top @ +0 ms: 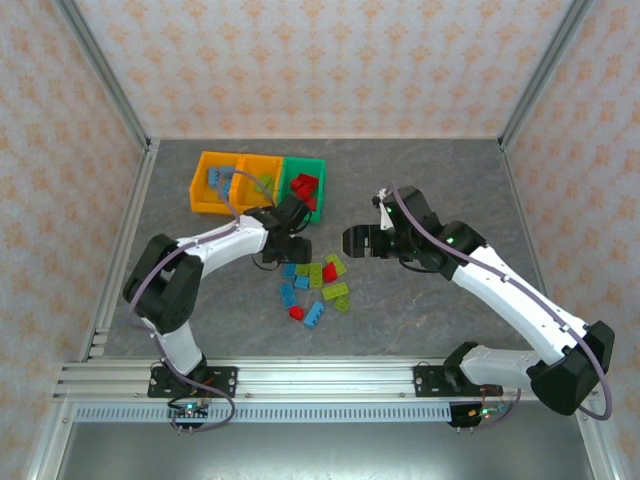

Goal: Sort the legos into containers by color

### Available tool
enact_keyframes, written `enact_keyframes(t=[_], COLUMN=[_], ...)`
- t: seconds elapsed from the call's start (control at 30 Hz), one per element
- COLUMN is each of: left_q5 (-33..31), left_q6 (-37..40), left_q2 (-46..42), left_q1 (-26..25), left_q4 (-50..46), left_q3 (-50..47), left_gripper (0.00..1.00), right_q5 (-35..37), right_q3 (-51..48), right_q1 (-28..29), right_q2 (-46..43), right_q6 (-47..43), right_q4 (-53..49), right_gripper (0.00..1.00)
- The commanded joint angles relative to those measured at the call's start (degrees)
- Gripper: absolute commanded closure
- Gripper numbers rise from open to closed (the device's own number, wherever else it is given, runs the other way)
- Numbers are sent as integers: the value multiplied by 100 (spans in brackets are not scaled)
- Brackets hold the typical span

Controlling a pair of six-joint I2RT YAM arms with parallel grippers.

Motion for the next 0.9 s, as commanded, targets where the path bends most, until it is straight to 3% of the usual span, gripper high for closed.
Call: enact_keyframes(t=[0.0,0.13,0.3,0.53,0.73,0.87], left_q5=[-308,-456,-514,-503,-746,-1373], left_q6=[-139,-139,-139,-45,612,1233], left_q2=[210,467,554,-167,-1316,-1206], left_q1=[46,59,106,302,1404,2190], left_q4=[241,180,206,184,-153,-50], left_q3=[162,166,-42,-308,127,953], left_gripper=[30,41,63,81,82,82], right_q5=[131,109,-33,-719,-911,-789], right_q3=[66,99,73,-4,-36,-146], right_q1=[19,19,19,93,239,247], right_q2=[-42,3,17,244,263,272], right_q6=[81,118,184,271,441,544], right_q4=[-88,-82,-55,200,577,739], right_gripper=[9,9,9,10,10,10])
